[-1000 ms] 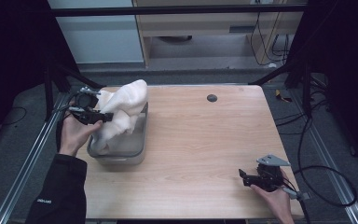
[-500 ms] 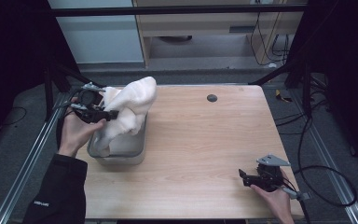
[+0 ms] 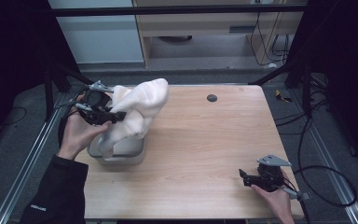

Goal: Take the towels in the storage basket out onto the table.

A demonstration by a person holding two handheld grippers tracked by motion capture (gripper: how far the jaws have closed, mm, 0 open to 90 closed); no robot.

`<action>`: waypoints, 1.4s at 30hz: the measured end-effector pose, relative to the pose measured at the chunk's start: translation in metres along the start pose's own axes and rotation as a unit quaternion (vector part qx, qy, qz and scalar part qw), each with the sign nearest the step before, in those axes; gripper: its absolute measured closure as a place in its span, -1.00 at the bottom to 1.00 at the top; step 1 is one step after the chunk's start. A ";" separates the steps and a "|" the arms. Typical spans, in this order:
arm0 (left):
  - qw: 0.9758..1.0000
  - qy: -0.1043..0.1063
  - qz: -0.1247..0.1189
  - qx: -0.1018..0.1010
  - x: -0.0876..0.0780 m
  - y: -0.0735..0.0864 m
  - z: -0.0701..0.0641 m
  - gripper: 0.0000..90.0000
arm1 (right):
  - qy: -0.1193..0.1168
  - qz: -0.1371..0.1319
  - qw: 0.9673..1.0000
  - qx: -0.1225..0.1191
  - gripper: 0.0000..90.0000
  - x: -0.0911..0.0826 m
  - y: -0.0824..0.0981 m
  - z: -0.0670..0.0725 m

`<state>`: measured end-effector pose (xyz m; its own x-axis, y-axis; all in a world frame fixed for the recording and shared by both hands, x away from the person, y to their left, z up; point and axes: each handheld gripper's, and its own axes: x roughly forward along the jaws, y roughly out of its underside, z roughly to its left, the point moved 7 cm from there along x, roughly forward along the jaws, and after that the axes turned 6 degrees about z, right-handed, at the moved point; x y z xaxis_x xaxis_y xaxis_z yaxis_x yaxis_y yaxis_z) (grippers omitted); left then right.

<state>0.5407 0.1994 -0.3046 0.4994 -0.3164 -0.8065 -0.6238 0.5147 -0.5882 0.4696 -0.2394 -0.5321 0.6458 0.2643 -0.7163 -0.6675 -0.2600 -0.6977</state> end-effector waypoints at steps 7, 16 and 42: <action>1.000 0.010 0.003 0.020 0.000 -0.009 -0.016 0.55 | -0.003 0.001 1.000 0.004 -0.73 -0.001 0.000 0.000; 0.999 0.023 0.008 0.037 0.004 -0.018 -0.034 0.54 | 0.000 -0.001 1.000 0.002 -0.73 -0.001 0.000 -0.001; 0.993 0.058 0.019 0.103 0.028 -0.048 -0.099 0.54 | -0.001 -0.008 1.000 0.008 -0.73 -0.004 0.001 -0.002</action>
<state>0.5252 0.0873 -0.3049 0.3979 -0.3763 -0.8367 -0.4988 0.6766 -0.5416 0.4675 -0.2421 -0.5299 0.6553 0.2695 -0.7057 -0.6637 -0.2407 -0.7082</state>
